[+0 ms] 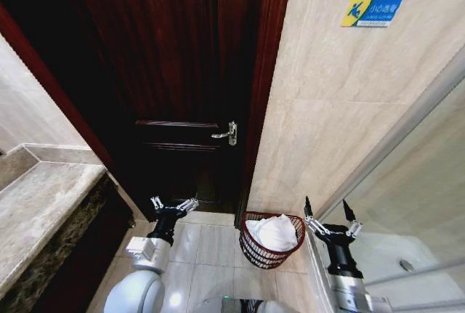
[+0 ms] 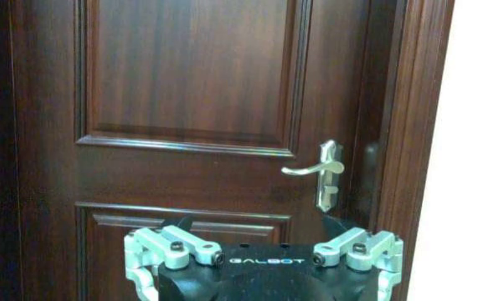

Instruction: Discard the used towel into the hamper.

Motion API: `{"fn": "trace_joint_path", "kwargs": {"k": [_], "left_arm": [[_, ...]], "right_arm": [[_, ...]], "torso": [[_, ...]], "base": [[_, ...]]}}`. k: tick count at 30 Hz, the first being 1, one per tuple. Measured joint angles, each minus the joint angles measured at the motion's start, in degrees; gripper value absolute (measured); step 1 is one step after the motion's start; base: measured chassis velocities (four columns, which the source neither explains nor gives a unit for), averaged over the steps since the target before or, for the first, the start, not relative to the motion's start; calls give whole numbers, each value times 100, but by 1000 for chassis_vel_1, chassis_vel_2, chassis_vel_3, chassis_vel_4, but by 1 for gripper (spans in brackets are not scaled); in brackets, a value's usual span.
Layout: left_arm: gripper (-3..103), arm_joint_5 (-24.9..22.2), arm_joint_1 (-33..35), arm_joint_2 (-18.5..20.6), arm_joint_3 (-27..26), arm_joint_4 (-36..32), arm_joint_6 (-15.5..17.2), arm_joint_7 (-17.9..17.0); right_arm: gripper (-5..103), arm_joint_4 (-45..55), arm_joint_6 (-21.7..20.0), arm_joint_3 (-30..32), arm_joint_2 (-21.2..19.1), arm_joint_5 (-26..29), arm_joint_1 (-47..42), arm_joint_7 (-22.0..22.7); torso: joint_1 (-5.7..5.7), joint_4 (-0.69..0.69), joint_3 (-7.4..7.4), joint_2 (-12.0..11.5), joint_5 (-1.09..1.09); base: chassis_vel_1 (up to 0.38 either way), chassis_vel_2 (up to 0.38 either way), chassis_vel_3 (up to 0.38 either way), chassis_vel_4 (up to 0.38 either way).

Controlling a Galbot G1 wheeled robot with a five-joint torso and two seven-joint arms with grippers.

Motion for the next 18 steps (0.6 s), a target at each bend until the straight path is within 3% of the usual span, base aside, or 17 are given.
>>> {"fn": "trace_joint_path", "kwargs": {"k": [18], "left_arm": [[100,0,0,0,0,0,0,0]], "right_arm": [[100,0,0,0,0,0,0,0]], "torso": [[0,0,0,-1,0]], "base": [[9,-10,-13,10]]}}
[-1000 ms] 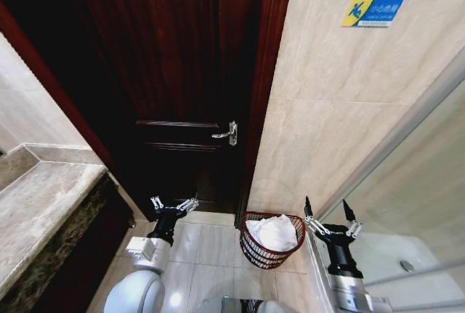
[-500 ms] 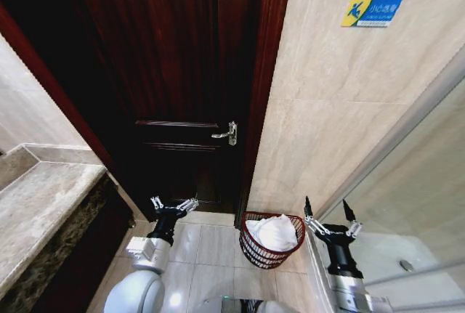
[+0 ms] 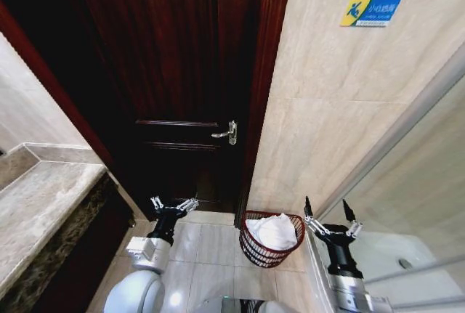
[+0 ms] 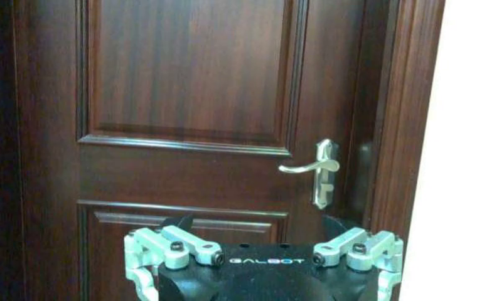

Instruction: Discard the used towel into the hamper.

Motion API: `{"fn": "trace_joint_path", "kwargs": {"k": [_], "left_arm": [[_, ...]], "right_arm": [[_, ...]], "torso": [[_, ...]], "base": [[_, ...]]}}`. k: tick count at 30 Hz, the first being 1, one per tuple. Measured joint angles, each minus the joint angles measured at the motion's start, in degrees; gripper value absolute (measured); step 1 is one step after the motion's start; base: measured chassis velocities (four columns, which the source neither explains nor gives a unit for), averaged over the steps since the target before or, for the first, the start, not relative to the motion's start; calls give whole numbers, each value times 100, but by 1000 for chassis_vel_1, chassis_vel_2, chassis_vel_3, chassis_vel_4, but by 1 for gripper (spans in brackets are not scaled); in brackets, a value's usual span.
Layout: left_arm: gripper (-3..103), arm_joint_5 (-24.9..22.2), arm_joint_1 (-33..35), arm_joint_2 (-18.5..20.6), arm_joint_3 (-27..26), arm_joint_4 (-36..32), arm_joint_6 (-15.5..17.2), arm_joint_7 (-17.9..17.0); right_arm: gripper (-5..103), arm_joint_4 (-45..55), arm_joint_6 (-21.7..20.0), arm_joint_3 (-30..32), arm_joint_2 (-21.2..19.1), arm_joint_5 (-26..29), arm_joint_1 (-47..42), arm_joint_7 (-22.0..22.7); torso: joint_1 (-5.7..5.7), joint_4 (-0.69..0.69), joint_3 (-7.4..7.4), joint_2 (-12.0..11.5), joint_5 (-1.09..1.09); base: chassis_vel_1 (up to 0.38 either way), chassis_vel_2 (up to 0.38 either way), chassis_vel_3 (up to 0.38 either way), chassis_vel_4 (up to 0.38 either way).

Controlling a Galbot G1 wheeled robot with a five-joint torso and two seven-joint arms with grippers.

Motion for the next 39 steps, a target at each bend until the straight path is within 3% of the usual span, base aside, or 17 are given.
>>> {"fn": "trace_joint_path", "kwargs": {"k": [16,39], "left_arm": [[100,0,0,0,0,0,0,0],[100,0,0,0,-1,0,0,-1]], "right_arm": [[100,0,0,0,0,0,0,0],[100,0,0,0,0,0,0,0]], "torso": [[0,0,0,0,-1],[-1,0,-1,0,0]], "base": [[96,-88,-98,97],[226,-221,-222,227]]}}
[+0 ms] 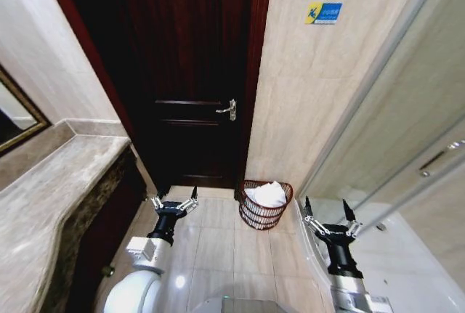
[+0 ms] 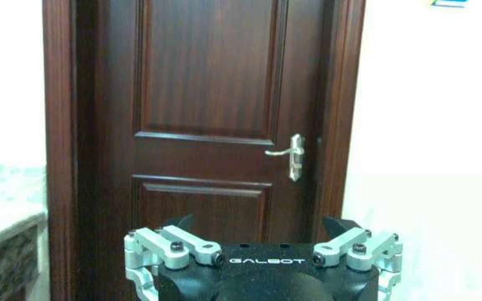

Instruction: Discard the used towel into the hamper.

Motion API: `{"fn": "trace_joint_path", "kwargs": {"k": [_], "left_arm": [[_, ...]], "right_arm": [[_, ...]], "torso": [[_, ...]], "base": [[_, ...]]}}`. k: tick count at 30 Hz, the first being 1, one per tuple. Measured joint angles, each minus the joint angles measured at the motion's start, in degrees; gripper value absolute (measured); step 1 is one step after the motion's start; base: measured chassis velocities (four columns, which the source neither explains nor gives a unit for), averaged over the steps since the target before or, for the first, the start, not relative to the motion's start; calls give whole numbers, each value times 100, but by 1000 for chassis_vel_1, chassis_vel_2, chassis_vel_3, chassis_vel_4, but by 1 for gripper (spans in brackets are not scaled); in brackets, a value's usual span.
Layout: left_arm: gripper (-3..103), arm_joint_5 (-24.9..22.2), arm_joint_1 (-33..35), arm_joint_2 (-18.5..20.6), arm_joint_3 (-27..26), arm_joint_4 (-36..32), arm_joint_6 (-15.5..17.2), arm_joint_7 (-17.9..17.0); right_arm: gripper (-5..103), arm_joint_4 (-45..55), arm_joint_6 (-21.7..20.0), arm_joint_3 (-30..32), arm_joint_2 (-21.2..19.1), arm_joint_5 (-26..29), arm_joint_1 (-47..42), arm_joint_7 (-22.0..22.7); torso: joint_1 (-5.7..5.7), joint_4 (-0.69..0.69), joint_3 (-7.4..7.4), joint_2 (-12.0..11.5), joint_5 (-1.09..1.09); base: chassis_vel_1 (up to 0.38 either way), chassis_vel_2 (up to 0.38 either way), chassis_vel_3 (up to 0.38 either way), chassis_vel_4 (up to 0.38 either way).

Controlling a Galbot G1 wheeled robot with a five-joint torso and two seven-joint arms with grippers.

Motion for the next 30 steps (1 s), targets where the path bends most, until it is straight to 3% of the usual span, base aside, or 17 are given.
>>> {"fn": "trace_joint_path", "kwargs": {"k": [30], "left_arm": [[100,0,0,1,1,0,0,1]], "right_arm": [[100,1,0,0,0,0,0,0]], "torso": [[-1,-1,0,0,-2]], "base": [[253,-252,-255,254]]}}
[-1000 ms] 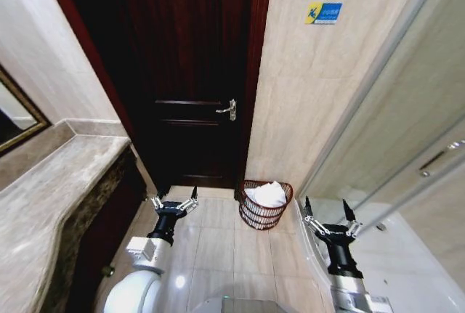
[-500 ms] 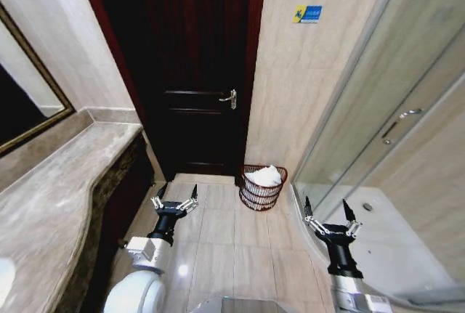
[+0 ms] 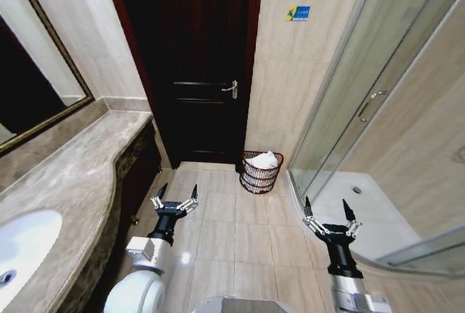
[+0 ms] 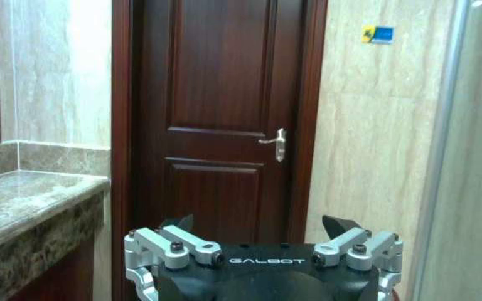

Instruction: Discard the used towel into the hamper.

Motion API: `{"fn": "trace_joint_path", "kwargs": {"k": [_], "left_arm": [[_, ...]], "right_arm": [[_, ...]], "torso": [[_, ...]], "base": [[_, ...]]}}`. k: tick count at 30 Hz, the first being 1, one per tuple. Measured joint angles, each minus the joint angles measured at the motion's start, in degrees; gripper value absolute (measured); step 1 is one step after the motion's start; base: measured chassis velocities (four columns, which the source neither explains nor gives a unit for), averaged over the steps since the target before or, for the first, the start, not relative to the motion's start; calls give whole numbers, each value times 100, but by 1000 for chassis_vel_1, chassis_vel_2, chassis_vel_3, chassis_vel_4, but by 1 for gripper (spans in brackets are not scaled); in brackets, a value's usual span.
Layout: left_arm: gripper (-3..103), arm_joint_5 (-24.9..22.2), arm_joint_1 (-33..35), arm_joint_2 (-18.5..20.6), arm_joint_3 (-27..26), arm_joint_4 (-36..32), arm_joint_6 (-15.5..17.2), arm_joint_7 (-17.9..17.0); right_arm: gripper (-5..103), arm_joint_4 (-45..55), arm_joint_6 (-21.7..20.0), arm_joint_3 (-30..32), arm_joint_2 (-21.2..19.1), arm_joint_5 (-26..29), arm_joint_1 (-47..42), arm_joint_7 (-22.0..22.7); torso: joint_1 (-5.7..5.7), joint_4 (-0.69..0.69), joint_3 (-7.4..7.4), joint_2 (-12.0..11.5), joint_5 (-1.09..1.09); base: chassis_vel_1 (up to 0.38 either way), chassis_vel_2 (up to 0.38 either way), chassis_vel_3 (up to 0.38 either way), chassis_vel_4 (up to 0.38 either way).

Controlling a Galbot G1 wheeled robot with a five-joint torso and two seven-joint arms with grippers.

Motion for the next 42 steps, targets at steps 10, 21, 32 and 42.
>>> {"fn": "trace_joint_path", "kwargs": {"k": [10,21,32,42], "left_arm": [[100,0,0,-1,0,0,0,0],[100,0,-1,-1,0,0,0,0],[100,0,0,-1,0,0,0,0],[100,0,0,-1,0,0,0,0]], "right_arm": [[100,0,0,1,0,0,-1,0],[100,0,0,0,0,0,1,0],[100,0,0,0,0,0,0,0],[100,0,0,0,0,0,0,0]], "torso": [[-2,-1,0,1,4],[2,1,1,-2,2],[1,1,1,-1,2],[1,1,1,0,2]], "base": [[103,-86,-138,115],[-32,14,42,-23],[0,0,0,0],[0,0,0,0]]}}
